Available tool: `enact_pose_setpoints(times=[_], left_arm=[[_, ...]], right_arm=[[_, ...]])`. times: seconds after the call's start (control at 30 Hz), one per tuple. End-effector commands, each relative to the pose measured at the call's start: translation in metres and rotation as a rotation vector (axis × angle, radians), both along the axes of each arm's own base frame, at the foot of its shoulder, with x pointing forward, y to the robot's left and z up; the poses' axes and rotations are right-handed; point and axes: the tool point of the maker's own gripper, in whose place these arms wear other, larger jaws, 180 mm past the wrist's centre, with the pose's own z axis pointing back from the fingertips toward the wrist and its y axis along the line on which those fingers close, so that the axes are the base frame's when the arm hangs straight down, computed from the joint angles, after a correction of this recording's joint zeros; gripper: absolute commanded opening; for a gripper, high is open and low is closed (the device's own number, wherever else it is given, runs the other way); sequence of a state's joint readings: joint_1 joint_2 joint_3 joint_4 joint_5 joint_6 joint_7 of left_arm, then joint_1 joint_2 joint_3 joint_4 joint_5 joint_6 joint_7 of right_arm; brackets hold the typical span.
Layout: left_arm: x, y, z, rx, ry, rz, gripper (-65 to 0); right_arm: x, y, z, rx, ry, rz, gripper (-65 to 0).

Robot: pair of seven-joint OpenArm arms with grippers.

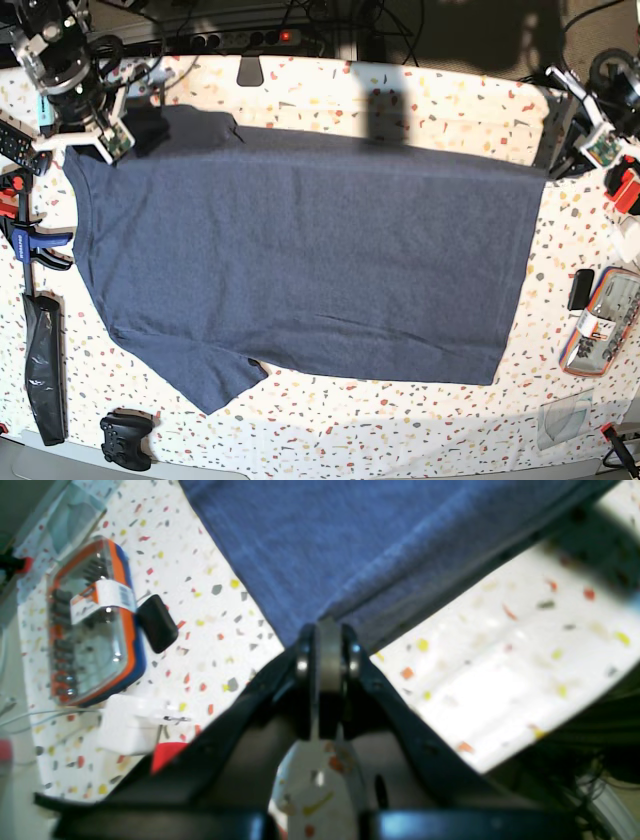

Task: Fold the T-shirt properly
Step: 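Grasp the shirt corners with both grippers and drag them apart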

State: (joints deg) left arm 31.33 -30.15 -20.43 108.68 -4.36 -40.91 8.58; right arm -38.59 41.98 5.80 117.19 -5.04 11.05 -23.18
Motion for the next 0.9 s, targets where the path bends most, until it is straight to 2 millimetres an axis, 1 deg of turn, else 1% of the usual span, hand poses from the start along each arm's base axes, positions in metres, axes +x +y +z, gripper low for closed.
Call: enact_pose_setpoints(times=[0.0,0.13,0.2,0.33,0.47,0.57,0.7,0.87], left_arm=[[0.01,0.005,0.011,-0.021,-0.045,0.013,-65.0],[0.028,0.021,0.006,-0.109,-0.045,0.087,-65.0],[0.033,0.03,0.001,-0.122,-0.039,0.115,-65.0],[0.039,0.042,-0.008,-0.133,-0.026,0.153,-65.0],[0.041,0.047,-0.012,-0.159,-0.035,0.17,-65.0],[0.042,0.045,-0.016,-0.178,-0.035,0.184,-65.0],[0.049,0.034,-0.015,-0.222,-0.062,0.201,-65.0],[0.061,0.026,-0.017,-0.185,-0.086,0.203,-65.0]], right_arm=[[0.011,-0.001,0.011,0.0,-0.052,0.007,-65.0],[0.024,-0.002,0.009,0.05,-0.066,-0.007,-65.0],[0.029,-0.007,0.005,0.068,-0.058,-0.023,-65.0],[0.036,-0.015,-0.007,0.097,-0.028,-0.037,-65.0],[0.041,-0.022,-0.016,0.122,-0.001,-0.052,-65.0],[0.04,-0.029,-0.024,0.116,0.025,-0.061,-65.0],[0.034,-0.041,-0.037,0.104,0.059,-0.093,-65.0],[0.03,-0.049,-0.045,0.098,0.08,-0.113,-65.0]])
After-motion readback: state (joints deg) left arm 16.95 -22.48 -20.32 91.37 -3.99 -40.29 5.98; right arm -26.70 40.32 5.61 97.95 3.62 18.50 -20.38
